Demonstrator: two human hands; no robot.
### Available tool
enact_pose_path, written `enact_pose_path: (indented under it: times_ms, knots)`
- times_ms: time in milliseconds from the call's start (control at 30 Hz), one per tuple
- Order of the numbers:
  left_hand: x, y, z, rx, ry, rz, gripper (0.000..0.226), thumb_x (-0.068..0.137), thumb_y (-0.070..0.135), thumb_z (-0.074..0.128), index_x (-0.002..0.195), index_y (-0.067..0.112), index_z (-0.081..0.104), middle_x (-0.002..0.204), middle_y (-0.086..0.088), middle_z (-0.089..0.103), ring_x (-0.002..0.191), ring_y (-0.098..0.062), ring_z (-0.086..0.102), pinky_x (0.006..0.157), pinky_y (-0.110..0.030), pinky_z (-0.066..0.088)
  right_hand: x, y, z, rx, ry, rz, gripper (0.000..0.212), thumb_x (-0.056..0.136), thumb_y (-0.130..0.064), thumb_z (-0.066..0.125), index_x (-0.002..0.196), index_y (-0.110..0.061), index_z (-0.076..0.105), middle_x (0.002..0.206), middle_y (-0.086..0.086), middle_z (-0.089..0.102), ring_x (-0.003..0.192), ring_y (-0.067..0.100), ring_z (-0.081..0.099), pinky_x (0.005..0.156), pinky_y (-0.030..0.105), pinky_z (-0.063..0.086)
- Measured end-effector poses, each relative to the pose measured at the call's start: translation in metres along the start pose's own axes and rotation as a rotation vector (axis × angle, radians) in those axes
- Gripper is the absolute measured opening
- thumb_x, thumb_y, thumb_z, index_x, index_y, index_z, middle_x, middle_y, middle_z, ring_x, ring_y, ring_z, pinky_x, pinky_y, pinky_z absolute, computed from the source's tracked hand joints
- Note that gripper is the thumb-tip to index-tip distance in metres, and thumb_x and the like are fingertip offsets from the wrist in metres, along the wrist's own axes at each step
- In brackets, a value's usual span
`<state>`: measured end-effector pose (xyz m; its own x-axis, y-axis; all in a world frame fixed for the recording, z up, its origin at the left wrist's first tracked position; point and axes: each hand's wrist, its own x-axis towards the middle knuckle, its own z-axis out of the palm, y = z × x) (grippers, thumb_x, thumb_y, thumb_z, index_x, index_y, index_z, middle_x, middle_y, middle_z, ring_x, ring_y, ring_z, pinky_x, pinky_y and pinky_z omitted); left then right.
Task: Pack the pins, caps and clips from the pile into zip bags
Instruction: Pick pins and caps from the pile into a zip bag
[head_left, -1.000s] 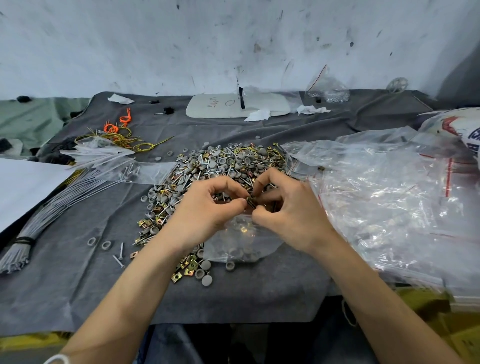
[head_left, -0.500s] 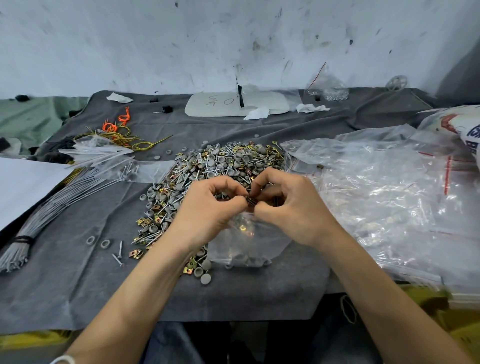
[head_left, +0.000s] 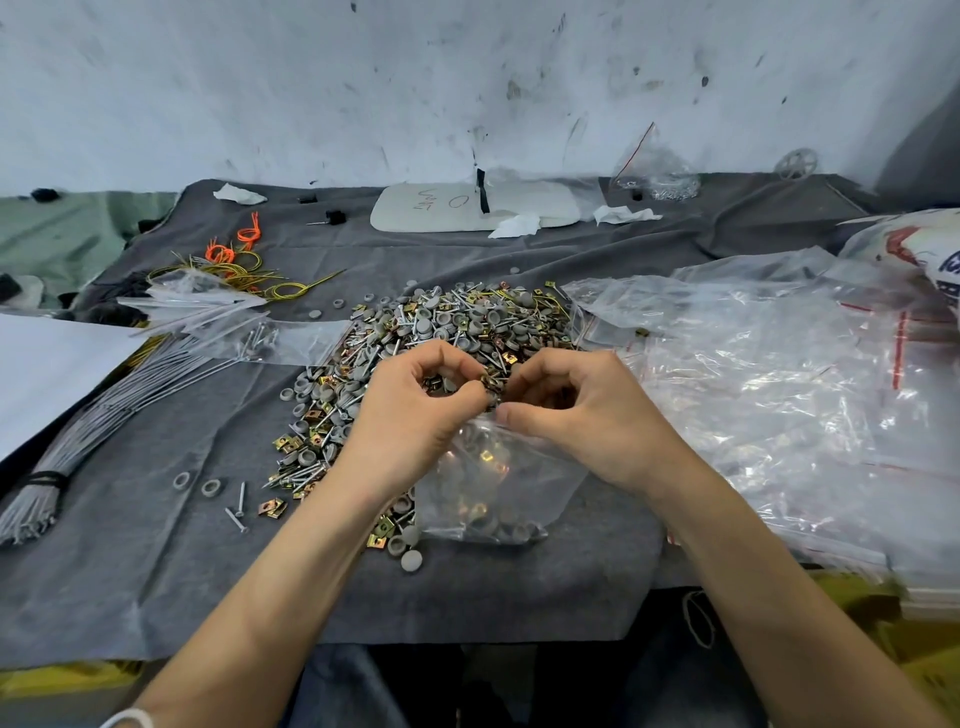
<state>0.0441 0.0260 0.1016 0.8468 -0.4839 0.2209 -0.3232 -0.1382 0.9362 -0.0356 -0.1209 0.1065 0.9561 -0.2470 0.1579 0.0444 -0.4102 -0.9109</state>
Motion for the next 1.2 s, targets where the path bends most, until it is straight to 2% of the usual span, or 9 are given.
enact_pose_path:
  times_ms: [67, 133, 233, 300, 433, 600, 833, 1067, 1200]
  knots:
    - [-0.001, -0.001, 0.0, -0.004, 0.007, 0.008, 0.009, 0.069, 0.019, 0.066, 0.073, 0.027, 0.065, 0.062, 0.022, 0.06, 0.049, 0.005, 0.046, 0.048, -0.008, 0.034, 0.002, 0.001, 0.003, 0.025, 0.004, 0.007, 0.016, 0.073, -0.02, 0.082, 0.081, -0.022, 0.069, 0.071, -0.005, 0.07, 0.065, 0.004, 0.063, 0.059, 0.019, 0.05]
    - [-0.002, -0.001, 0.0, 0.006, 0.01, 0.019, 0.009, 0.067, 0.021, 0.065, 0.073, 0.028, 0.065, 0.064, 0.022, 0.061, 0.053, 0.006, 0.047, 0.051, -0.008, 0.036, 0.002, 0.002, 0.003, 0.059, 0.018, 0.005, 0.015, 0.074, -0.018, 0.081, 0.081, -0.024, 0.068, 0.071, -0.006, 0.07, 0.067, 0.004, 0.064, 0.062, 0.018, 0.048]
    - [-0.001, -0.004, -0.002, 0.025, 0.006, 0.042, 0.022, 0.079, 0.007, 0.072, 0.074, 0.028, 0.066, 0.063, 0.024, 0.061, 0.055, 0.008, 0.049, 0.054, -0.006, 0.035, 0.002, 0.002, 0.002, 0.079, 0.022, -0.024, 0.015, 0.077, -0.01, 0.078, 0.081, -0.021, 0.069, 0.072, -0.005, 0.07, 0.07, 0.007, 0.065, 0.065, 0.021, 0.051]
    - [-0.001, -0.005, -0.003, 0.05, -0.007, 0.051, 0.03, 0.082, -0.001, 0.069, 0.074, 0.028, 0.067, 0.065, 0.024, 0.062, 0.057, 0.009, 0.051, 0.056, -0.005, 0.036, 0.001, 0.001, 0.001, 0.079, 0.017, -0.031, 0.015, 0.077, -0.007, 0.077, 0.08, -0.019, 0.07, 0.07, -0.005, 0.069, 0.068, 0.007, 0.064, 0.065, 0.021, 0.052]
    - [-0.002, -0.005, -0.005, 0.028, -0.033, 0.036, 0.03, 0.083, -0.001, 0.069, 0.075, 0.028, 0.069, 0.069, 0.02, 0.064, 0.059, 0.005, 0.054, 0.056, -0.009, 0.042, 0.0, 0.0, -0.001, 0.093, 0.0, -0.006, 0.015, 0.077, -0.004, 0.076, 0.08, -0.018, 0.07, 0.07, -0.004, 0.069, 0.067, 0.008, 0.063, 0.065, 0.023, 0.053]
    - [-0.003, -0.006, -0.005, -0.043, -0.077, -0.043, 0.034, 0.084, -0.004, 0.067, 0.07, 0.027, 0.072, 0.068, 0.013, 0.068, 0.061, -0.003, 0.057, 0.057, -0.015, 0.045, -0.001, -0.002, 0.001, 0.092, -0.039, -0.013, 0.02, 0.078, 0.0, 0.073, 0.079, -0.02, 0.071, 0.07, -0.005, 0.069, 0.066, 0.004, 0.062, 0.063, 0.017, 0.052]
    - [-0.002, -0.008, -0.006, -0.13, -0.154, -0.114, 0.033, 0.086, -0.009, 0.062, 0.074, 0.02, 0.07, 0.06, 0.011, 0.063, 0.052, -0.003, 0.049, 0.05, -0.013, 0.038, 0.002, -0.003, -0.001, 0.051, -0.099, 0.007, 0.017, 0.076, 0.0, 0.075, 0.078, -0.017, 0.071, 0.068, -0.005, 0.068, 0.061, -0.001, 0.059, 0.06, 0.013, 0.047]
    - [0.0, -0.013, -0.008, -0.143, -0.214, -0.131, 0.043, 0.085, -0.01, 0.063, 0.067, 0.027, 0.075, 0.059, 0.009, 0.065, 0.049, -0.001, 0.051, 0.047, -0.01, 0.039, 0.005, -0.001, -0.005, -0.006, -0.156, -0.004, 0.012, 0.078, 0.001, 0.074, 0.08, -0.011, 0.072, 0.068, -0.001, 0.067, 0.062, 0.004, 0.059, 0.061, 0.015, 0.047]
    - [0.0, -0.013, -0.009, -0.1, -0.209, -0.116, 0.039, 0.086, -0.006, 0.067, 0.069, 0.029, 0.076, 0.063, 0.007, 0.068, 0.054, -0.002, 0.056, 0.051, -0.011, 0.043, 0.006, 0.002, -0.006, -0.028, -0.162, -0.037, 0.01, 0.078, 0.001, 0.073, 0.08, -0.008, 0.07, 0.072, 0.006, 0.067, 0.065, 0.01, 0.059, 0.063, 0.024, 0.048]
